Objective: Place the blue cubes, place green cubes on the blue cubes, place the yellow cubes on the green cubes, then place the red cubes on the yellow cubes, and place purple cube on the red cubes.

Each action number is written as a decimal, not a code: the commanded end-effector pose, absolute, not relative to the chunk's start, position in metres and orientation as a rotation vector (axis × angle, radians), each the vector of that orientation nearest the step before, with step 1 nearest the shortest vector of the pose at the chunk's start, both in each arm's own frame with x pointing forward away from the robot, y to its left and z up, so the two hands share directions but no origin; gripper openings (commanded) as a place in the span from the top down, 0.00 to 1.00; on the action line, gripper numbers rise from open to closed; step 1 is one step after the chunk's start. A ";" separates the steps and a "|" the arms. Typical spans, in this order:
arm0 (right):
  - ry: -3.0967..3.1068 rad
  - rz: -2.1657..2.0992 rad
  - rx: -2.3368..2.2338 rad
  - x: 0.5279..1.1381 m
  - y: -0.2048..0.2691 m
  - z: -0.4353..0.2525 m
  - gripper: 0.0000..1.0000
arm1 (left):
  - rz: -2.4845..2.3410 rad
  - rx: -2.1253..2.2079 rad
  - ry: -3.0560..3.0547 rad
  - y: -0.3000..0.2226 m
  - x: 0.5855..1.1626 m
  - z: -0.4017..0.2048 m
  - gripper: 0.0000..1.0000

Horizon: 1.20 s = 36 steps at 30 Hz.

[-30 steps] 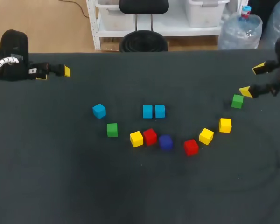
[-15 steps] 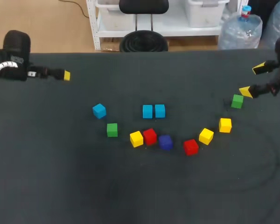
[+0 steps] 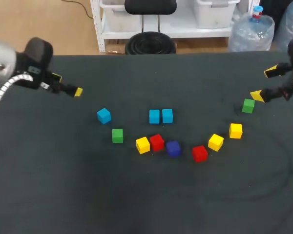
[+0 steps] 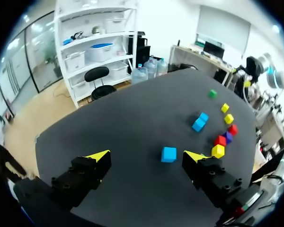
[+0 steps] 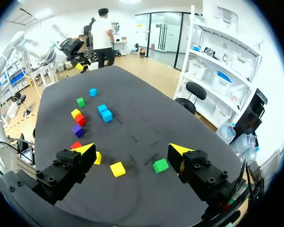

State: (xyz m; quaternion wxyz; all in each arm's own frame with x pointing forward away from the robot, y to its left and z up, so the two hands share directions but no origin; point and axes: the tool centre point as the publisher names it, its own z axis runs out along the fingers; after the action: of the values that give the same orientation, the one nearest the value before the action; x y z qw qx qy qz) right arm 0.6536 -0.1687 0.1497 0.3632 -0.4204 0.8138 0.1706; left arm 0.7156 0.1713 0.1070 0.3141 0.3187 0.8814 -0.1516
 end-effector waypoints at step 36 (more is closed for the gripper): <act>2.097 0.435 -1.081 0.653 -0.168 0.150 0.00 | -0.192 0.981 2.382 0.112 0.695 0.024 0.00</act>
State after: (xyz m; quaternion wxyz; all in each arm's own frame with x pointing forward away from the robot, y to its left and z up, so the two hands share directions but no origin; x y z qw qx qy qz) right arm 0.6536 -0.1687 0.1497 0.3630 -0.4203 0.8139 0.1704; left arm 0.6896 0.1158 0.0298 0.2755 0.3660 0.8858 -0.0740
